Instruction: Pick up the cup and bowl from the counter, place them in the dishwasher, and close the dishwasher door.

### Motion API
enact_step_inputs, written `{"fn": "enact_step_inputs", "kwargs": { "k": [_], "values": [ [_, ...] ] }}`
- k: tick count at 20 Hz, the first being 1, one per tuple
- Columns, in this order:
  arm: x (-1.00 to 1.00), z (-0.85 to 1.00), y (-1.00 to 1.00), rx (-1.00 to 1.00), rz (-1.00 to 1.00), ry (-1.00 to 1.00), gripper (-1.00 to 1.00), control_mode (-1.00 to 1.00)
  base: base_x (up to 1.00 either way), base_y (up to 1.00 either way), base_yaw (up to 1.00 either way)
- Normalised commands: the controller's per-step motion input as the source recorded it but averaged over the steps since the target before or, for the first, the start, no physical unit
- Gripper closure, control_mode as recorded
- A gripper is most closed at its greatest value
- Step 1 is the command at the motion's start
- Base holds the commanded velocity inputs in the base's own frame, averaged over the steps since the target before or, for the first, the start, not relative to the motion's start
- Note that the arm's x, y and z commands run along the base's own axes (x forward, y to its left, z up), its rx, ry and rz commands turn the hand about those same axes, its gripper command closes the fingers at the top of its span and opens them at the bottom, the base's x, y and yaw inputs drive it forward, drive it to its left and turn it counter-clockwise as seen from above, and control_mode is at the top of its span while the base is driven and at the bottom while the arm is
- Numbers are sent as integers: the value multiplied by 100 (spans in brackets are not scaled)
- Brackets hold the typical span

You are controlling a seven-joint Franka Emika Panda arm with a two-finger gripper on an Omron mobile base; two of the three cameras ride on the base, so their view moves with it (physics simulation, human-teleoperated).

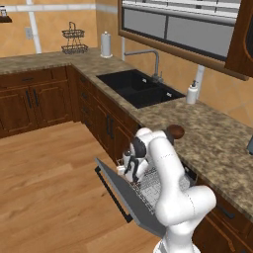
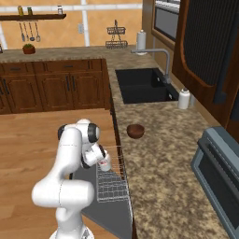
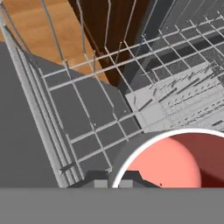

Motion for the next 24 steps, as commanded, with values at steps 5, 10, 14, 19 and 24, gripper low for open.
{"fn": "enact_step_inputs", "kwargs": {
  "k": [5, 10, 14, 19, 24],
  "values": [
    [18, -68, 0, 6, 0, 21, 100, -100, 0, 0, 0],
    [2, -72, 20, 2, 0, 22, -100, -100, 0, 0, 0],
    [-34, -15, 60, -1, 0, 6, -100, -100, 0, 0, 0],
    [-27, 2, 31, -2, 0, 0, -100, -100, 0, 0, 0],
    [-25, 22, 0, 0, 0, 0, -100, -100, 0, 0, 0]
  ]
}}
